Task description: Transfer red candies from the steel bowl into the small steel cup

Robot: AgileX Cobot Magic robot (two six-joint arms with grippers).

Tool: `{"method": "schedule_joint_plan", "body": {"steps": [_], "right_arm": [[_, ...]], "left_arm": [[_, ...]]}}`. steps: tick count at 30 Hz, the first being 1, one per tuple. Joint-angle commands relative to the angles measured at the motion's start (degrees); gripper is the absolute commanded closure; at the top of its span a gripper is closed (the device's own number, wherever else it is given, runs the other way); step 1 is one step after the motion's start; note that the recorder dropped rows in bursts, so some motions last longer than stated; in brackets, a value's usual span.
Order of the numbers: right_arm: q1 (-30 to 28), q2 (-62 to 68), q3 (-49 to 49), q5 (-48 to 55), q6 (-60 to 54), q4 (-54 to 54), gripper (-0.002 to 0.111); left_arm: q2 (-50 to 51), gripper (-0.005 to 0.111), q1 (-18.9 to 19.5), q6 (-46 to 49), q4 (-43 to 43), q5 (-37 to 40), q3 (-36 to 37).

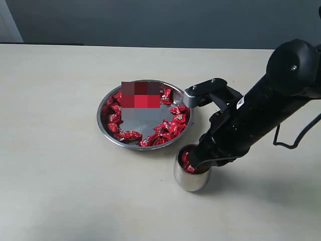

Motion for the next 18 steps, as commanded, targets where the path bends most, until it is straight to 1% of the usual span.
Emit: {"method": "schedule_joint_plan", "body": {"steps": [1, 8, 13, 15, 18], "right_arm": [[0.0, -3.6, 0.0, -0.5, -0.5, 0.0, 0.083], [0.0, -8.1, 0.0, -1.1, -0.5, 0.0, 0.083], [0.0, -12.0, 0.0, -5.5, -0.5, 0.0, 0.085], [0.0, -13.6, 0.0, -7.8, -0.5, 0.0, 0.091], [0.0, -15.7, 0.0, -10.9, -0.5, 0.0, 0.109]], "left_arm": [[-0.3, 0.106, -0.3, -0.1, -0.1, -0.2, 0.1], [-0.3, 0.106, -0.3, -0.1, -0.1, -0.2, 0.1], [-0.3, 0.106, -0.3, -0.1, -0.1, -0.2, 0.1], [-0.3, 0.106, -0.3, -0.1, -0.1, -0.2, 0.1], [-0.3, 0.106, -0.3, -0.1, -0.1, -0.2, 0.1]]}}
